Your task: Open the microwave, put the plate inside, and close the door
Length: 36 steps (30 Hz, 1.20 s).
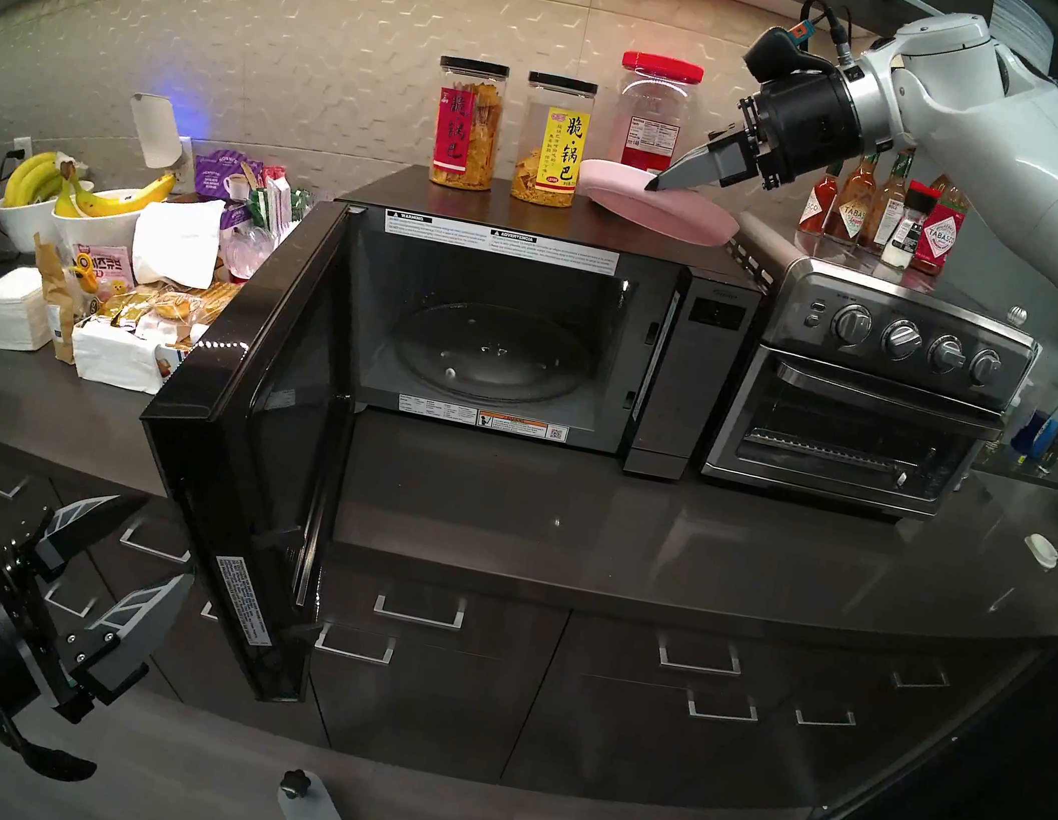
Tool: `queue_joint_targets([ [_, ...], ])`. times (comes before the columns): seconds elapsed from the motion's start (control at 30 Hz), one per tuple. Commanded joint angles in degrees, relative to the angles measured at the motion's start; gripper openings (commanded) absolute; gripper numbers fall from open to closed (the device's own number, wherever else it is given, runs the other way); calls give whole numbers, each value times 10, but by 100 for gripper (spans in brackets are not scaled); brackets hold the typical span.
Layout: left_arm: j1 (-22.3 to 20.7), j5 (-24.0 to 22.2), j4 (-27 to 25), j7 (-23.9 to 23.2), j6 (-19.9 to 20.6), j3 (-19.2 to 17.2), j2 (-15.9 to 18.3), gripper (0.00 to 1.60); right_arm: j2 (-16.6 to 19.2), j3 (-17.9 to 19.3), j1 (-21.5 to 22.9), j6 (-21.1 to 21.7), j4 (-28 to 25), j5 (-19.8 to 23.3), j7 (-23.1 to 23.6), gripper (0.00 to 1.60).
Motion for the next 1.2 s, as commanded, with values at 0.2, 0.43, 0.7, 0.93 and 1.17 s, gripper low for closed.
queue_joint_targets([
  [0.2, -2, -1, -9, 0, 0, 0, -1, 160, 54, 9, 28, 20, -54, 47, 41, 0],
  [0.43, -2, 0, -9, 0, 1, 0, -1, 160, 87, 7, 28, 32, -96, 74, 33, 0],
  [0.7, -3, 0, -9, -1, 2, 0, -2, 160, 121, 1, 27, 43, -149, 103, 13, 0],
  [0.93, -3, 0, -9, -1, 2, 0, -2, 160, 141, -11, 22, 45, -185, 116, 10, 0],
  [1.17, -4, 1, -9, -2, 2, 0, -3, 160, 156, -26, 19, 43, -215, 127, 6, 0],
])
